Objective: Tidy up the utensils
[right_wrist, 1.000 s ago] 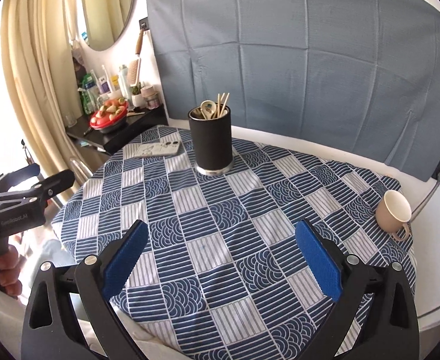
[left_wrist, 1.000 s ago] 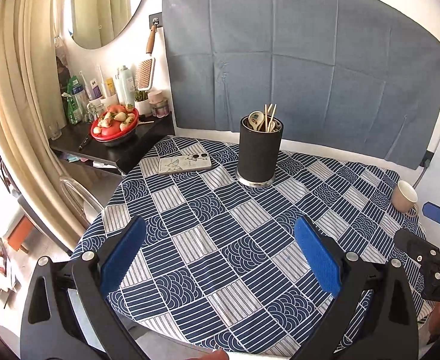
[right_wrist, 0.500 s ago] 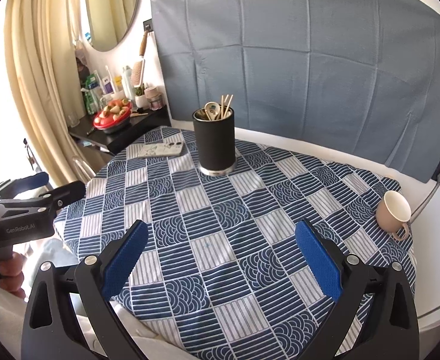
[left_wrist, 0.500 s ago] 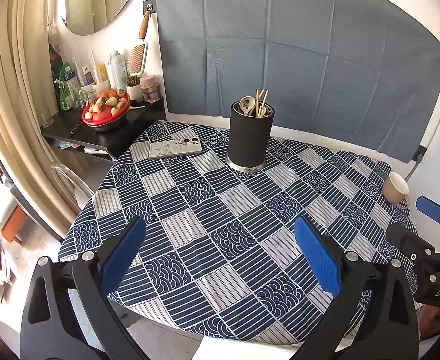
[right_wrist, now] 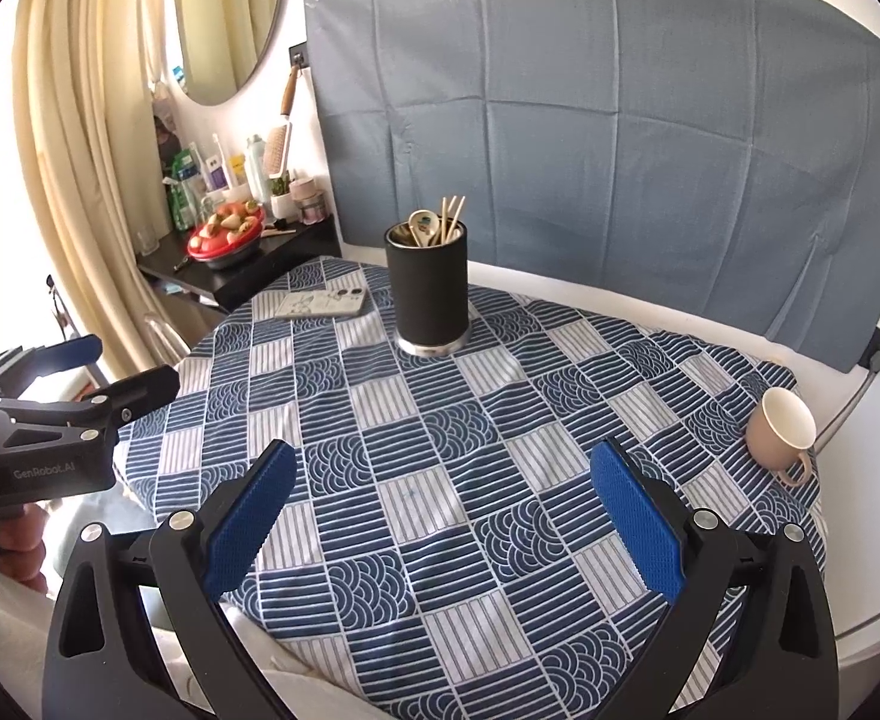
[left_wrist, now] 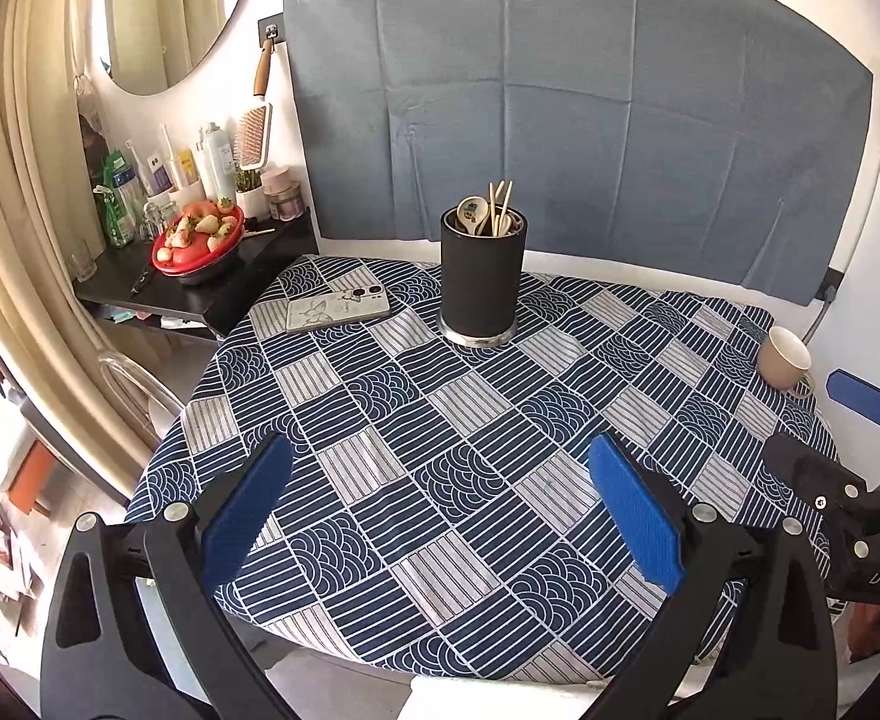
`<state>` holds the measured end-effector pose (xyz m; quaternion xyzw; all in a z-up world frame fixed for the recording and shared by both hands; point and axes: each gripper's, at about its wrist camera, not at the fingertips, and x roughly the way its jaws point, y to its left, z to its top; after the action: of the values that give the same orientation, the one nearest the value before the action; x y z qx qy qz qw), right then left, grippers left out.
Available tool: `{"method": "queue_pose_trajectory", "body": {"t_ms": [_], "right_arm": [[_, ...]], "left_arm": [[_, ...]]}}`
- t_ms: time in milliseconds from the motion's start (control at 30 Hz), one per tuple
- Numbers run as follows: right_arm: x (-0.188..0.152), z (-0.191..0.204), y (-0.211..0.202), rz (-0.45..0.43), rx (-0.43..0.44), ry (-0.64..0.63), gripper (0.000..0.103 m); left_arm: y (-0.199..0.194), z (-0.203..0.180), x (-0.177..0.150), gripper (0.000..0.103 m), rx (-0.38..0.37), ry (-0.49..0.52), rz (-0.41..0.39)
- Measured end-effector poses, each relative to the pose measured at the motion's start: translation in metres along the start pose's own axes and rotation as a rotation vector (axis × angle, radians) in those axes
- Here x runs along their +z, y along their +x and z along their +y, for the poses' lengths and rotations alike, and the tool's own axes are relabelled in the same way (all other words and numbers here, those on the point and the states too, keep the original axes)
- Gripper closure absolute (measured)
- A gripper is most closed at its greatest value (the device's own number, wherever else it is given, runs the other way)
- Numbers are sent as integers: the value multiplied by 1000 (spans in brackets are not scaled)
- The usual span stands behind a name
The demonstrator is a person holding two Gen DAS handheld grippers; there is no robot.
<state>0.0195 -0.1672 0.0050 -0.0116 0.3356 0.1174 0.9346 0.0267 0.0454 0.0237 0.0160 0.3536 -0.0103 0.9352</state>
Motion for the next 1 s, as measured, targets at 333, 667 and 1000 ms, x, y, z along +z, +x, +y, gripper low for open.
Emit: {"method": "queue_pose_trajectory", "body": {"t_ms": [333, 667, 1000], "right_arm": [[1, 1, 2, 5, 10, -20, 9], [0, -1, -1, -3, 5, -22, 9], [-1, -6, -3, -11, -2, -14, 9]], "left_arm": [[1, -1, -1, 6, -9, -6, 6], [-1, -4, 2, 6, -11, -1, 1], [0, -7, 3, 6, -29, -2, 4]]}}
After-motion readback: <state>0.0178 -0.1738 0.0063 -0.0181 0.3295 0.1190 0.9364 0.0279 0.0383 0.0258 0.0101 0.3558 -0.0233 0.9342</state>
